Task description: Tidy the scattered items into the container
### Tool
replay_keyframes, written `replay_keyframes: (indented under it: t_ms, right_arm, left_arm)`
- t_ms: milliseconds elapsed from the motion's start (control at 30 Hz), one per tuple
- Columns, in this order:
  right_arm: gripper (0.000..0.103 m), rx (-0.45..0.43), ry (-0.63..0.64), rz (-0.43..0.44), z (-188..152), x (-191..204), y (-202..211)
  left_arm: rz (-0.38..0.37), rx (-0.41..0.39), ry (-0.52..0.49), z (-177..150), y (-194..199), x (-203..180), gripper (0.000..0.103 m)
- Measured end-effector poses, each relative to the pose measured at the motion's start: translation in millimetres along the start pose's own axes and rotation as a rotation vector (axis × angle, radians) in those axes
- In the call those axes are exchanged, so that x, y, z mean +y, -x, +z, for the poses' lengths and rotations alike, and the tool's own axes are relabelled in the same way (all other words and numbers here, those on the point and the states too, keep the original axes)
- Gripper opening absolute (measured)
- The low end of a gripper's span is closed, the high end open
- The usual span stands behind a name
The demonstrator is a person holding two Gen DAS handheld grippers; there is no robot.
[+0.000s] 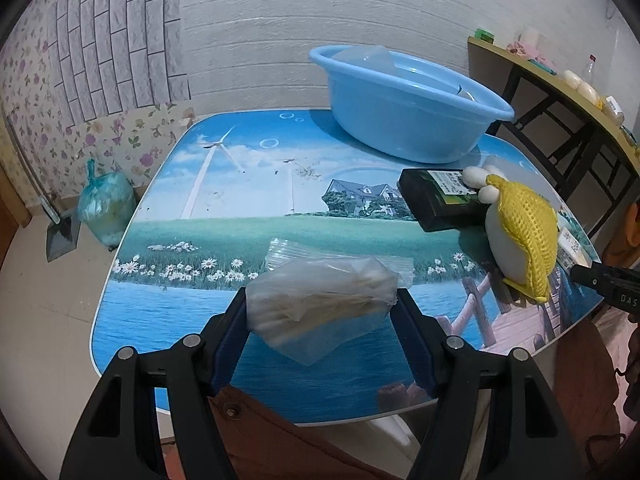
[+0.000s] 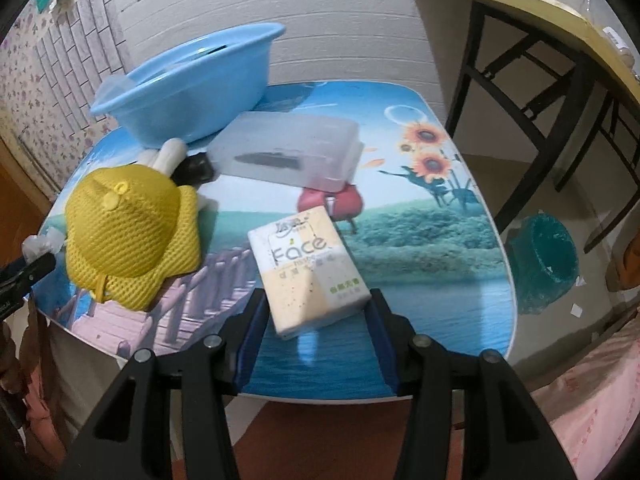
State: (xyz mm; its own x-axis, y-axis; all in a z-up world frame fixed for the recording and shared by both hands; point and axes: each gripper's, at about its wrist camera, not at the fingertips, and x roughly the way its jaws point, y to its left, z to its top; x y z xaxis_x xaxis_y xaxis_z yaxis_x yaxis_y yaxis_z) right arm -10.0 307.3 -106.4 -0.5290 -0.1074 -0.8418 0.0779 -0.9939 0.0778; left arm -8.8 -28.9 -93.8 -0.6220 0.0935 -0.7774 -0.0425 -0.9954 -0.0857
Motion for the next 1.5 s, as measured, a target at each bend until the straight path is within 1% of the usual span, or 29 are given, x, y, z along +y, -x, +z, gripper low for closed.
replay_keyframes:
  t_ms: [100,233,300,367,400,433,467,500,567,600,633,667,733,767,867,900,1500]
  right_arm:
    - [0.051,0.001,-0.001,-0.002,-1.5,1.7,-0.4]
    - [0.058,-0.005,0.012,0.000,-1.3,5.4,-1.5]
    - [0.058,-0.011,0.016,0.001,-0.6,6.5,-2.3]
    - [0.058,-0.039,0.005,-0.010,-0.1,5.5,-1.8]
    - [0.058,-0.049,0.003,-0.015,0.4,5.2,-2.3]
    - [0.059,-0.048,0.002,-0.011,0.9,5.3,-4.0]
    - [0.058,-0.060,0.007,-0.014,1.1,6.2,-5.1]
    - [0.059,-0.066,0.014,-0.023,1.0,7.7,-6.4]
    - [0.060,-0.083,0.033,-0.037,0.0,12.3,-7.6]
    - [0.064,-0.100,0.050,-0.049,-1.9,15.8,-8.5]
    - [0.074,-0.107,0.054,-0.041,-2.8,17.0,-8.8]
    - [0.079,-0.110,0.056,-0.029,-3.7,18.4,-9.8]
    - [0.094,-0.112,0.062,-0.029,-4.6,20.6,-11.6]
    - [0.096,-0.112,0.061,-0.028,-4.7,20.5,-12.5]
    - [0.100,-0.114,0.054,-0.029,-4.0,19.3,-14.0]
    - [0.103,-0.112,0.055,-0.029,-3.7,19.4,-14.6]
    - [0.103,-0.131,0.063,-0.034,-4.6,19.8,-15.5]
  left_arm:
    - [0.001,0.007,0.014,-1.5,-2.5,1.7,0.070]
    - [-0.005,0.030,0.033,-3.4,-9.8,4.3,0.070]
    - [0.002,0.019,0.026,-4.2,-9.7,3.0,0.070]
    - [0.011,0.010,0.012,-5.3,-10.9,1.0,0.071]
    - [0.020,0.003,-0.001,-6.0,-12.0,-0.8,0.072]
    - [0.030,-0.002,-0.012,-6.7,-13.2,-1.9,0.077]
    - [0.055,-0.014,-0.043,-9.1,-15.6,-6.9,0.081]
    - [0.057,-0.026,-0.053,-10.5,-16.1,-9.5,0.082]
    - [0.048,-0.030,-0.060,-10.8,-17.0,-12.4,0.088]
    - [0.043,-0.029,-0.062,-10.7,-17.4,-12.9,0.090]
    - [0.039,-0.029,-0.065,-10.5,-17.6,-13.2,0.094]
    - [0.036,-0.027,-0.070,-10.7,-18.4,-14.4,0.097]
    - [0.034,-0.026,-0.073,-11.1,-18.8,-15.4,0.100]
    - [0.033,-0.025,-0.074,-11.2,-19.1,-15.7,0.102]
    - [0.033,-0.024,-0.073,-11.6,-19.1,-15.9,0.103]
    - [0.034,-0.024,-0.074,-11.8,-19.2,-15.9,0.103]
    - [0.035,-0.037,-0.073,-11.7,-19.3,-16.6,0.103]
